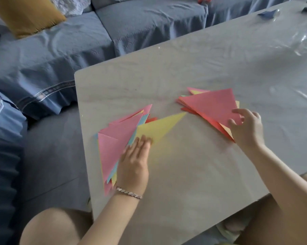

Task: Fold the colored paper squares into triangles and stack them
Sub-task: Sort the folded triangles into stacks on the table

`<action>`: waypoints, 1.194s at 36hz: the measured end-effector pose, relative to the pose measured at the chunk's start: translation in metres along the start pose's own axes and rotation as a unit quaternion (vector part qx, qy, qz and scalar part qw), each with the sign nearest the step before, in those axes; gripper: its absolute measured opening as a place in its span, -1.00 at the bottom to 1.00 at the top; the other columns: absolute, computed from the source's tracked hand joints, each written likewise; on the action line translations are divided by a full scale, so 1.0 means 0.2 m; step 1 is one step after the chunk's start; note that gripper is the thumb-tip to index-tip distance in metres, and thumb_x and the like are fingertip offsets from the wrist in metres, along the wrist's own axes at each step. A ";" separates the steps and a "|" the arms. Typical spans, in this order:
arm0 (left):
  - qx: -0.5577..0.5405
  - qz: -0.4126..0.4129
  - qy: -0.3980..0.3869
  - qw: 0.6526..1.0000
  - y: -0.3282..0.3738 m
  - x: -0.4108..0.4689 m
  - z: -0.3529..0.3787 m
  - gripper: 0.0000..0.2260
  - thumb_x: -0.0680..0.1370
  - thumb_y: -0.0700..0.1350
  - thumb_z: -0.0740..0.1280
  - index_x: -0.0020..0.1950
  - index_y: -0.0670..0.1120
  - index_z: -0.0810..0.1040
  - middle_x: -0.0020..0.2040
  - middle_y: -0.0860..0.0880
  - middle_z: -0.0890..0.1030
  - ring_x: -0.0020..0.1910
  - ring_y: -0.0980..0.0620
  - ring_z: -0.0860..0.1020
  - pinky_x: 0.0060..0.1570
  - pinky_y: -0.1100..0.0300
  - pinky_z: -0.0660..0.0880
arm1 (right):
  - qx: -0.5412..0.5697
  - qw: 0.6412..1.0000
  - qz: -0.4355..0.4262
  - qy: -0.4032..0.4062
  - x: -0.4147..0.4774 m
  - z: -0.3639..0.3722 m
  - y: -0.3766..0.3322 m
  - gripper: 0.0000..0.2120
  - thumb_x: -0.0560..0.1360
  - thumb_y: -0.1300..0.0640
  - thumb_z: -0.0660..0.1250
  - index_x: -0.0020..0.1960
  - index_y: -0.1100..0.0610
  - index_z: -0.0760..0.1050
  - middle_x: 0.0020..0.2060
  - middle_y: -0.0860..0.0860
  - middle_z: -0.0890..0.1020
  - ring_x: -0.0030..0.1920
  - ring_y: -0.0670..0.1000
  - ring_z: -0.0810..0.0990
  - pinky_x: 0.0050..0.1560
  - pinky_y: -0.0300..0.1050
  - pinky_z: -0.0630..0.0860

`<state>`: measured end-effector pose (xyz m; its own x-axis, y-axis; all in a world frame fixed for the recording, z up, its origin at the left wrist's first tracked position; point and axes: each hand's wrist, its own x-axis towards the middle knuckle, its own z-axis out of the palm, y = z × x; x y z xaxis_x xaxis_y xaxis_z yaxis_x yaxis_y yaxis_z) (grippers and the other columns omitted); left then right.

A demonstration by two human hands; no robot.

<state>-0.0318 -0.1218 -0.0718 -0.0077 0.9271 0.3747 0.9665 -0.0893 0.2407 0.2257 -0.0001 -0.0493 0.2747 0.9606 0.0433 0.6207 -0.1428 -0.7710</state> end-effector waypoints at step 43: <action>0.058 -0.005 -0.322 0.945 0.10 -0.12 0.08 -0.20 0.25 0.42 -0.57 0.36 -0.03 -0.48 0.40 0.01 -0.44 0.43 -0.02 -0.36 0.38 0.12 -0.40 | -0.393 0.828 -0.333 -0.222 -0.55 0.15 0.14 -0.26 0.57 -0.28 -0.17 0.38 0.29 0.31 0.38 0.17 0.33 0.38 0.14 0.30 0.37 -0.10 0.00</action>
<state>-0.0075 -0.1397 -0.0891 0.1055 0.9603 -0.2581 0.9890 -0.0744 0.1275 0.1902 -0.1027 -0.0942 -0.5096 0.8567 -0.0800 0.8598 0.5104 -0.0105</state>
